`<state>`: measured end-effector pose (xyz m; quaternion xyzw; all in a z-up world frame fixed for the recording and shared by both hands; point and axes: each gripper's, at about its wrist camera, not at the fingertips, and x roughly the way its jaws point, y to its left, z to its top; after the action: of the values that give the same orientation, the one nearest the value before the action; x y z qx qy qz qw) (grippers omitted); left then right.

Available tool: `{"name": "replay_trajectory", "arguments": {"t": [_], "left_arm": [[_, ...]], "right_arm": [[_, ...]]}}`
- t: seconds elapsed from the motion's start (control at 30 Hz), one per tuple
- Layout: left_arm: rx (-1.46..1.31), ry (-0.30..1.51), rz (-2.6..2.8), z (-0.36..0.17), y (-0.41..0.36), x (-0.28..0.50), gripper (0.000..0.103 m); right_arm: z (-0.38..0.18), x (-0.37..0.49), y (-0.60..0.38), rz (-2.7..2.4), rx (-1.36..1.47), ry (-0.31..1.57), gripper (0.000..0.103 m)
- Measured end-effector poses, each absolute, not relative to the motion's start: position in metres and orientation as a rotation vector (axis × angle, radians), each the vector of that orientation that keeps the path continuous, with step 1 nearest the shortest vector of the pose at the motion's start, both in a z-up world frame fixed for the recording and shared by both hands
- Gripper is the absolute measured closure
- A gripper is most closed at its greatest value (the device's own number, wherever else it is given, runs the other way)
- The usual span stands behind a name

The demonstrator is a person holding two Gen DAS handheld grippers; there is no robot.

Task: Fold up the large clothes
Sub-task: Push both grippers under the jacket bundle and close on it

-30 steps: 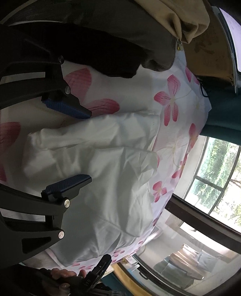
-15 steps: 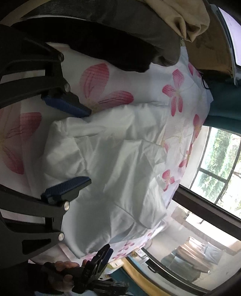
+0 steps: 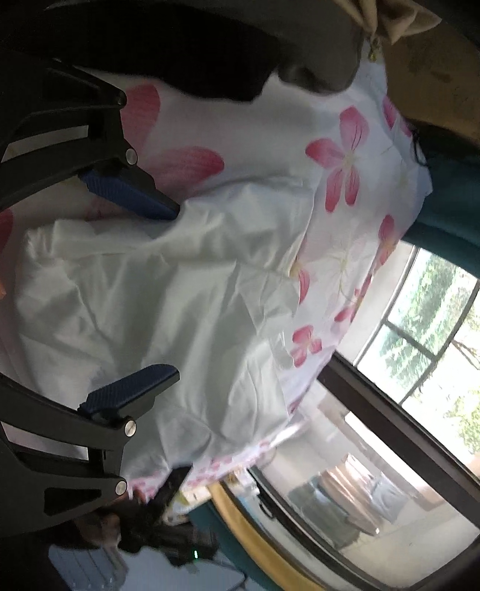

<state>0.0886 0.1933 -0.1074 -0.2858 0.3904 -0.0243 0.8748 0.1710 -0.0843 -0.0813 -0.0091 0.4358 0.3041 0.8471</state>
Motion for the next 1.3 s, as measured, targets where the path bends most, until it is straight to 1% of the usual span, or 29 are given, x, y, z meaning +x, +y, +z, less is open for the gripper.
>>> {"name": "replay_trajectory", "arguments": {"t": [0.07, 0.23, 0.43, 0.5, 0.57, 0.67, 0.87, 0.9, 0.93, 0.97, 1.0, 1.03, 1.07, 1.1, 1.13, 1.17, 1.2, 1.23, 1.27, 1.3], "left_arm": [[-0.605, 0.805, -0.085, -0.108, 0.193, 0.091, 0.017], [-0.626, 0.802, -0.178, -0.11, 0.189, 0.101, 0.016], [-0.571, 0.836, -0.269, -0.11, 0.172, 0.12, 0.015], [-0.565, 0.844, -0.306, -0.11, 0.167, 0.125, 0.014], [-0.537, 0.854, -0.328, -0.11, 0.16, 0.131, 0.011], [-0.512, 0.869, -0.312, -0.109, 0.153, 0.141, 0.01], [-0.464, 0.898, -0.262, -0.107, 0.142, 0.158, 0.01], [-0.457, 0.897, -0.265, -0.107, 0.141, 0.158, 0.01], [-0.449, 0.893, -0.267, -0.108, 0.141, 0.158, 0.013], [-0.432, 0.888, -0.264, -0.108, 0.14, 0.158, 0.017], [-0.419, 0.884, -0.259, -0.109, 0.139, 0.158, 0.02], [-0.412, 0.881, -0.251, -0.109, 0.139, 0.157, 0.028], [-0.422, 0.881, -0.254, -0.11, 0.139, 0.157, 0.043], [-0.446, 0.883, -0.268, -0.112, 0.14, 0.157, 0.05], [-0.467, 0.882, -0.281, -0.114, 0.14, 0.157, 0.056], [-0.465, 0.874, -0.277, -0.114, 0.139, 0.155, 0.059], [-0.458, 0.871, -0.275, -0.114, 0.138, 0.155, 0.062], [-0.449, 0.865, -0.268, -0.112, 0.137, 0.154, 0.069], [-0.442, 0.854, -0.253, -0.109, 0.138, 0.152, 0.08], [-0.436, 0.845, -0.245, -0.106, 0.138, 0.15, 0.082]], "right_arm": [[-0.088, 0.173, -0.076, 0.656, -0.02, 0.936, 0.013], [-0.1, 0.174, -0.059, 0.68, -0.059, 0.974, 0.013], [-0.103, 0.172, -0.045, 0.675, -0.114, 0.966, 0.013], [-0.104, 0.172, -0.042, 0.677, -0.126, 0.961, 0.013], [-0.104, 0.171, -0.039, 0.682, -0.139, 0.957, 0.013], [-0.104, 0.171, -0.036, 0.696, -0.148, 0.957, 0.014], [-0.103, 0.167, -0.036, 0.728, -0.132, 0.954, 0.021], [-0.103, 0.167, -0.036, 0.732, -0.126, 0.951, 0.023], [-0.103, 0.166, -0.037, 0.737, -0.116, 0.949, 0.026], [-0.103, 0.165, -0.038, 0.743, -0.107, 0.948, 0.028], [-0.103, 0.164, -0.038, 0.749, -0.101, 0.947, 0.034], [-0.103, 0.164, -0.038, 0.762, -0.089, 0.948, 0.038], [-0.103, 0.164, -0.038, 0.767, -0.071, 0.95, 0.039], [-0.103, 0.163, -0.038, 0.768, -0.068, 0.948, 0.043], [-0.104, 0.163, -0.037, 0.778, -0.06, 0.947, 0.047], [-0.104, 0.163, -0.038, 0.78, -0.045, 0.949, 0.049], [-0.104, 0.164, -0.039, 0.788, -0.026, 0.954, 0.053], [-0.104, 0.165, -0.04, 0.797, -0.007, 0.96, 0.059], [-0.104, 0.165, -0.042, 0.806, 0.014, 0.963, 0.061], [-0.104, 0.166, -0.043, 0.809, 0.033, 0.967, 0.065]]}}
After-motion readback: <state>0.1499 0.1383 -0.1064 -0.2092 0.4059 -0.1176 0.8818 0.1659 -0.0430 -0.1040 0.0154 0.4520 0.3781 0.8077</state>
